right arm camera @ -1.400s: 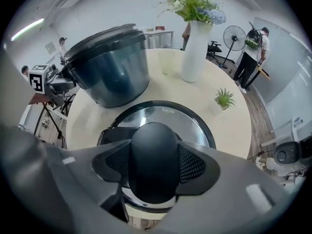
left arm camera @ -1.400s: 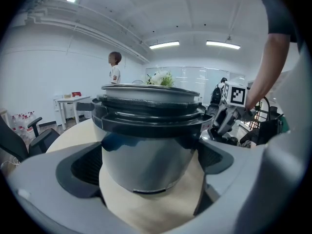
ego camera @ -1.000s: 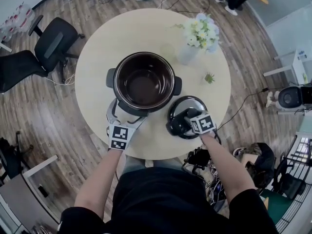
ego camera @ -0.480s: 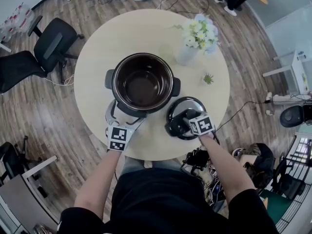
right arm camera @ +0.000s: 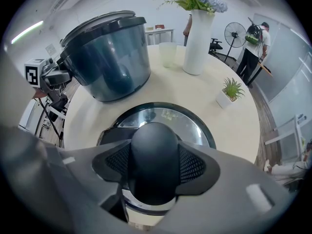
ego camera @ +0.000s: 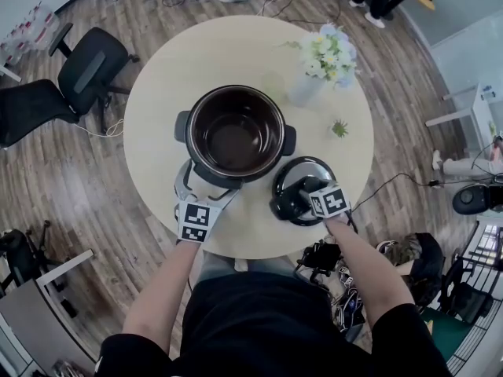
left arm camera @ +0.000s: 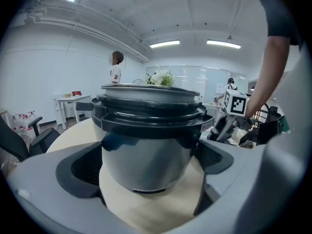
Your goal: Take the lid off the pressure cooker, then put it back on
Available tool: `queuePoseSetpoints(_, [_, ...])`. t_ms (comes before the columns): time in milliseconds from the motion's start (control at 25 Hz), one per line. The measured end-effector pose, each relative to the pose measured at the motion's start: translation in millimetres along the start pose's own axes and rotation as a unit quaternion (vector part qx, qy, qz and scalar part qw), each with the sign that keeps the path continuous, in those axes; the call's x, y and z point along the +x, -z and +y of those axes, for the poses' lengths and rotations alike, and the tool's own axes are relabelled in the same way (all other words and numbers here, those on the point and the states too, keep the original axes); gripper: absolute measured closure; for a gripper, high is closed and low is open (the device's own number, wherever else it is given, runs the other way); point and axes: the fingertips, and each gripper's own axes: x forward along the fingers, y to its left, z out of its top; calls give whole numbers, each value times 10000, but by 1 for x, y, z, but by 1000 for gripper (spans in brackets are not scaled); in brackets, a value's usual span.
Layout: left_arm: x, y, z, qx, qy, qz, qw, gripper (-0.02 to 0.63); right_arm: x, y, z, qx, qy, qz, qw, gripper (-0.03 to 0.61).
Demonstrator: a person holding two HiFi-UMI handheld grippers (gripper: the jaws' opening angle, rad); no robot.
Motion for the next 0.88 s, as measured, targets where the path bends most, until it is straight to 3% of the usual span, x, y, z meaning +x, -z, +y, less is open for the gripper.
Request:
queuePoseSetpoints(240, [1, 0, 0, 4, 5, -29, 10000, 23, -12, -5, -1, -284, -40, 79, 9996, 293])
queuePoseSetpoints(360, [1, 0, 0, 1, 0, -22, 10000, 23, -31, -9, -2, -157, -200, 146, 9996, 293])
queuePoseSetpoints(640, [3, -1, -1, -9, 5, -35, 10000, 23, -119, -22, -13, 65, -456, 183, 9988, 293])
queuePoseSetpoints(880, [0, 1, 0, -6, 2, -30, 10000, 23, -198, -59, -2, -312, -436, 174, 9984, 293])
